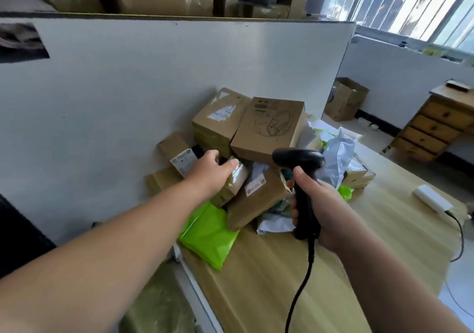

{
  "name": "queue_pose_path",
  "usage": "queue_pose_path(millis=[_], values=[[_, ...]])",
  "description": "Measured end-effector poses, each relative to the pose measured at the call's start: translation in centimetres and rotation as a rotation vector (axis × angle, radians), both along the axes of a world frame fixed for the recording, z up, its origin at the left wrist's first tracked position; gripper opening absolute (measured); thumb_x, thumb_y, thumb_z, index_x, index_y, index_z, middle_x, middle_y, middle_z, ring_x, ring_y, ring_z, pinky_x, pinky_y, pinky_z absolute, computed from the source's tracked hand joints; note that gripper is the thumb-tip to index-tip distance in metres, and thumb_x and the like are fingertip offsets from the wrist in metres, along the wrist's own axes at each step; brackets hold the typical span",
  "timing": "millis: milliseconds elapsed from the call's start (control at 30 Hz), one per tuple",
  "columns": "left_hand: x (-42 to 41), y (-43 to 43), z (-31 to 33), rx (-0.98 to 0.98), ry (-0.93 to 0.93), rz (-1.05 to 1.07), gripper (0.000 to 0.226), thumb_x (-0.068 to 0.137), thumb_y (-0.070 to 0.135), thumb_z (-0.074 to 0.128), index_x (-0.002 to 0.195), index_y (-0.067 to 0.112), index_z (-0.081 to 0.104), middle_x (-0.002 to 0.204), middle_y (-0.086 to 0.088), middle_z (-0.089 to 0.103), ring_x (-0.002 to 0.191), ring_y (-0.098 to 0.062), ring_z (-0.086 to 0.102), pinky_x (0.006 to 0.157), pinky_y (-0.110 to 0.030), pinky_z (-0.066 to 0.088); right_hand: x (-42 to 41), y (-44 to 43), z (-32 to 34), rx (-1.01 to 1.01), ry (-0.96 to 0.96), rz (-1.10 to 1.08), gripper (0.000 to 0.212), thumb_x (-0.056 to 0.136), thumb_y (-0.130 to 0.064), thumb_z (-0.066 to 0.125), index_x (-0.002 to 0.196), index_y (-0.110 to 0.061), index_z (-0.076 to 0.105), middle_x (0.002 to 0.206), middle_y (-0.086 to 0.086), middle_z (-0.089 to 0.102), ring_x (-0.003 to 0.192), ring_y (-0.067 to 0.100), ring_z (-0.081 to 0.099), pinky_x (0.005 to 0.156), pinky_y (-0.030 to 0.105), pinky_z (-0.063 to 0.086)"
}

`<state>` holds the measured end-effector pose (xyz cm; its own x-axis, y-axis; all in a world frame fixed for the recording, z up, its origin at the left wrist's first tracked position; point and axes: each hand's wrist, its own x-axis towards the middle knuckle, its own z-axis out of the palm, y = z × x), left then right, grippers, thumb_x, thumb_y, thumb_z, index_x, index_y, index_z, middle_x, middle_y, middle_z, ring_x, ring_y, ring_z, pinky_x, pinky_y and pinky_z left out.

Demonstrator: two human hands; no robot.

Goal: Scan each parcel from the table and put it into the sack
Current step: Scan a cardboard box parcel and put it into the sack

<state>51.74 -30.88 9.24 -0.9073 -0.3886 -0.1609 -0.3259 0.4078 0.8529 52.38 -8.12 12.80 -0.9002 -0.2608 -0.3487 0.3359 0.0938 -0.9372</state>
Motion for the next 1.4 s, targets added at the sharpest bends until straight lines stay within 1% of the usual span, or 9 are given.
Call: queue_pose_path(millis=[200,333,433,567,700,967,1167,1267,1400], values=[[-7.4,4.9,-0.8,0.7,-0.208,0.139,0.059,0.09,0.049,0.057,0.137,0.016,0.045,0.124,-0.01,0.054,0.079,-0.019,0.057,0.068,-0.028,0.047,-5.5,2.2,-1.0,-0.027,0.023,-0.046,0.064,0.068,-0.064,0.068,0.103,-0.011,0.062,0.061,0.003,0.06,0.05,0.017,0.055,0.047,0.027,0.046],[-11.4,6.0,-2.7,0.835,-0.251,0.229,0.062,0.084,0.053,0.064,0.134,0.019,0.048,0.125,-0.014,0.058,0.103,-0.028,0.061,0.085,-0.037,0.052,-7.7,2.7,-2.6,-0.05,0.006,-0.037,0.073,0.059,-0.068,0.068,0.104,-0.011,0.061,0.061,0.004,0.06,0.05,0.017,0.055,0.046,0.026,0.045],[-13.2,6.3,-3.7,0.927,-0.255,0.271,0.058,0.08,0.053,0.067,0.119,0.013,0.053,0.104,-0.015,0.066,0.094,-0.029,0.065,0.07,-0.037,0.053,-8.9,3.0,-3.4,-0.079,-0.01,-0.034,0.074,0.06,-0.066,0.068,0.106,-0.009,0.06,0.06,0.005,0.061,0.049,0.017,0.055,0.045,0.024,0.045],[-14.7,6.6,-5.2,1.124,-0.199,0.31,0.064,0.077,0.049,0.072,0.123,0.009,0.053,0.108,-0.016,0.068,0.099,-0.033,0.065,0.096,-0.048,0.048,-10.0,3.1,-4.2,-0.124,-0.022,-0.028,0.074,0.06,-0.063,0.068,0.106,-0.006,0.059,0.059,0.005,0.06,0.047,0.017,0.053,0.045,0.025,0.045],[-14.9,6.8,-5.3,1.227,-0.108,0.324,0.065,0.075,0.043,0.076,0.126,0.012,0.051,0.114,-0.015,0.066,0.102,-0.034,0.063,0.091,-0.047,0.05,-10.5,3.3,-4.5,-0.137,-0.028,-0.04,0.079,0.055,-0.065,0.07,0.106,-0.006,0.058,0.058,0.005,0.059,0.047,0.016,0.053,0.046,0.027,0.044],[-12.8,7.4,-3.2,1.182,0.027,0.269,0.041,0.076,0.027,0.078,0.109,0.012,0.06,0.103,-0.012,0.07,0.097,-0.027,0.066,0.081,-0.04,0.057,-9.6,4.4,-2.8,-0.198,0.049,-0.08,0.076,0.06,-0.064,0.078,0.106,-0.006,0.06,0.06,0.006,0.058,0.049,0.018,0.052,0.044,0.027,0.044],[-8.3,6.7,-1.3,1.027,0.119,0.178,0.04,0.069,0.007,0.078,0.106,0.007,0.063,0.102,-0.012,0.072,0.092,-0.025,0.069,0.081,-0.038,0.056,-6.8,4.8,0.2,-0.236,0.197,-0.191,0.036,0.075,-0.04,0.078,0.083,-0.012,0.057,0.059,0.004,0.055,0.047,0.016,0.05,0.044,0.027,0.044],[-5.7,5.5,-0.4,0.756,0.247,0.124,0.053,0.069,-0.004,0.078,0.116,0.011,0.057,0.102,-0.003,0.07,0.083,-0.011,0.07,0.061,-0.019,0.054,-5.2,4.8,1.6,-0.246,0.275,-0.256,0.015,0.087,-0.023,0.071,0.083,-0.015,0.059,0.059,0.003,0.057,0.048,0.015,0.051,0.045,0.025,0.045],[-2.1,2.9,0.3,0.193,0.403,0.039,0.073,0.059,0.005,0.086,0.109,0.036,0.043,0.113,0.0,0.06,0.101,-0.012,0.06,0.078,-0.025,0.047,-3.4,4.2,3.2,-0.229,0.335,-0.326,0.01,0.089,-0.022,0.07,0.09,-0.017,0.062,0.063,-0.001,0.064,0.051,0.013,0.056,0.047,0.024,0.047]])
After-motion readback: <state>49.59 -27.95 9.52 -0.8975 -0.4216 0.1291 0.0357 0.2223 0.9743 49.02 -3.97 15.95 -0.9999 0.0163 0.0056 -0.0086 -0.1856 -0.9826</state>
